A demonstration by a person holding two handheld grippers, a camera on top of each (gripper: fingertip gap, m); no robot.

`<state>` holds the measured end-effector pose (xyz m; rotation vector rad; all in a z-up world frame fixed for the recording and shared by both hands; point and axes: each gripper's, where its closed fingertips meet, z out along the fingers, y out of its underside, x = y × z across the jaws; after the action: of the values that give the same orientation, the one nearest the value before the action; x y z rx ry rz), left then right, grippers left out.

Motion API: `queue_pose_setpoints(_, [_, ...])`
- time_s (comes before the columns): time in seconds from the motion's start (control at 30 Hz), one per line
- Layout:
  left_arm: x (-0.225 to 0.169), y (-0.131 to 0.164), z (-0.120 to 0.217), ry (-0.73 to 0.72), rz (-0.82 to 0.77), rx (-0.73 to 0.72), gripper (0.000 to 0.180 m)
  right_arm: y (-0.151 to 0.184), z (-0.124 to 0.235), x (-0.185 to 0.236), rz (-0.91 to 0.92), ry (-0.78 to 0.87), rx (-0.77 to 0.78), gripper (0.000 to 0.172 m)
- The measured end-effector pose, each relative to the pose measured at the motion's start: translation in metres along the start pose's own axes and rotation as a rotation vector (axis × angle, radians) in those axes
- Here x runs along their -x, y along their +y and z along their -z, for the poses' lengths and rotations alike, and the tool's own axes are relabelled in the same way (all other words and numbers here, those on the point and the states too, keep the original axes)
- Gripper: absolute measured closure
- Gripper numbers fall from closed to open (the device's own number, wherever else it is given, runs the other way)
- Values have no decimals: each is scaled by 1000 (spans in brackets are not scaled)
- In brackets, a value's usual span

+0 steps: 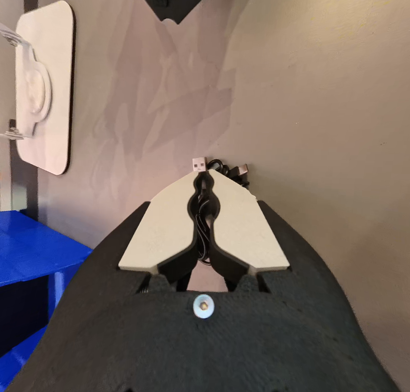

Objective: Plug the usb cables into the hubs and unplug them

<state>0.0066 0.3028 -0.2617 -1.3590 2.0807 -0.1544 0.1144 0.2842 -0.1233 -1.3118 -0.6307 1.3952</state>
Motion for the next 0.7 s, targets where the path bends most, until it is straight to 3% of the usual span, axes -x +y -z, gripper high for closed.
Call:
queue_pose_setpoints(0.1, [1,1,0,-15,6,48,176,1,-1,1,0,-3,3,106])
queue_pose_setpoints(0.23, [12,4,-1,15,69,88,151,0,-1,1,3,-2,3,106])
queue_pose_setpoints(0.4, [11,3,0,33,50,122,150,-3,2,1,7,3,-8,106])
queue_pose_setpoints(0.5, [11,0,5,25,49,149,134,-5,3,0,8,5,-15,106])
queue_pose_setpoints(0.7, [1,-4,13,15,20,111,146,-5,3,0,6,5,-15,106])
